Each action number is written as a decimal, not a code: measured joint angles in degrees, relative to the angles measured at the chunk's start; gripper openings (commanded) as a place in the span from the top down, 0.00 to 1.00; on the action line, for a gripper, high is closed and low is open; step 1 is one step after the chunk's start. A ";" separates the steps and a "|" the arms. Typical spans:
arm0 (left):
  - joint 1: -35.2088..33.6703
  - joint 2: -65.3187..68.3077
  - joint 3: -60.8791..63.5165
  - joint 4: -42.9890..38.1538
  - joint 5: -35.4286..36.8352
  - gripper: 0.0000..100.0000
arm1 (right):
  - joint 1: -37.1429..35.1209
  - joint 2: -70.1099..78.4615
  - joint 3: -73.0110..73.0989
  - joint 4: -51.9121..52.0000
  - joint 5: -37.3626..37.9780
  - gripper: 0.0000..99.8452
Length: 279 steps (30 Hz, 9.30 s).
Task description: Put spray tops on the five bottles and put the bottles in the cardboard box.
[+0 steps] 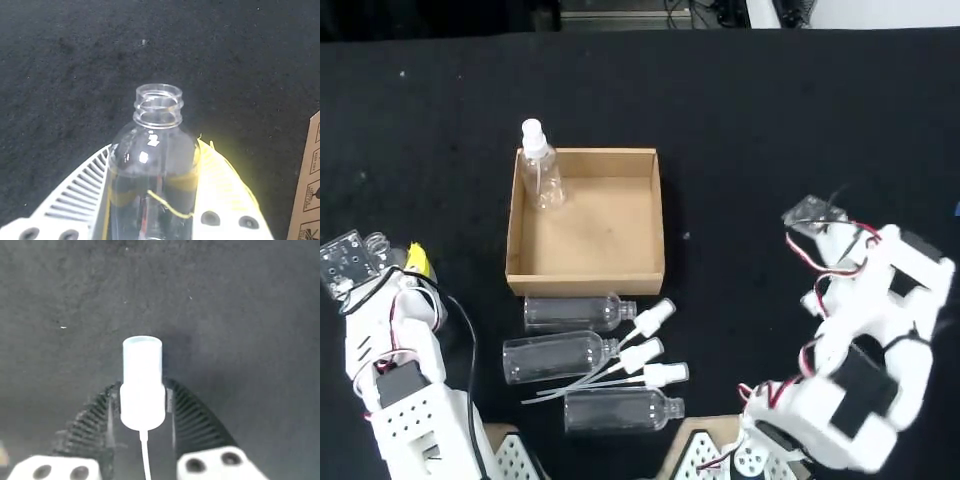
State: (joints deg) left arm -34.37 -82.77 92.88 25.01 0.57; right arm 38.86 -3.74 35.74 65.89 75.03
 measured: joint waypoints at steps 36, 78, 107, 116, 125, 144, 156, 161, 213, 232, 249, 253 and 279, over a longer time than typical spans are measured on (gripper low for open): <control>-0.09 -0.09 3.60 -25.14 0.00 0.97 | -66.64 -46.86 -34.29 4.84 -72.44 0.99; 41.93 -0.18 3.60 -53.45 0.00 0.97 | -74.99 -46.86 -34.29 -13.36 -72.62 0.99; 42.73 -8.26 3.60 -31.47 0.00 0.97 | -75.25 -46.68 -9.49 -49.41 -83.34 0.99; 42.73 -8.26 3.60 -31.47 0.00 0.97 | -77.80 -46.68 -9.49 -49.49 -83.34 0.99; 42.73 -8.26 3.60 -31.47 0.00 0.97 | -79.82 -46.68 -8.62 -49.49 -83.34 0.99; 42.73 -8.18 3.60 -31.47 0.09 0.97 | -79.91 -39.21 -5.89 -55.30 -83.43 0.99; 42.73 -8.09 3.60 -31.38 0.09 0.97 | -80.26 -40.00 -9.58 -43.43 -83.43 0.99; 42.73 -8.79 3.60 -31.47 0.00 0.97 | -79.91 -40.35 -9.58 -39.21 -83.43 0.99; 42.73 -8.53 3.60 -31.47 0.00 0.97 | -76.57 -39.91 -5.98 -56.00 -88.88 0.99; 42.64 -8.35 3.60 -31.47 0.35 0.97 | -76.40 -39.65 -6.68 -51.16 -89.05 0.99; 42.73 -8.53 3.60 -31.47 0.18 0.97 | -76.04 -42.20 -6.51 -50.64 -89.05 0.99; 42.73 -8.53 3.60 -31.47 0.18 0.97 | -76.13 -42.20 -6.51 -50.64 -89.05 0.99; 42.73 -8.53 3.60 -31.47 0.09 0.97 | -84.31 -38.15 -18.99 -23.30 -82.73 0.82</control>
State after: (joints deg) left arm 8.35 -91.30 96.48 -6.46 0.66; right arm -45.45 -41.89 16.75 42.59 -7.69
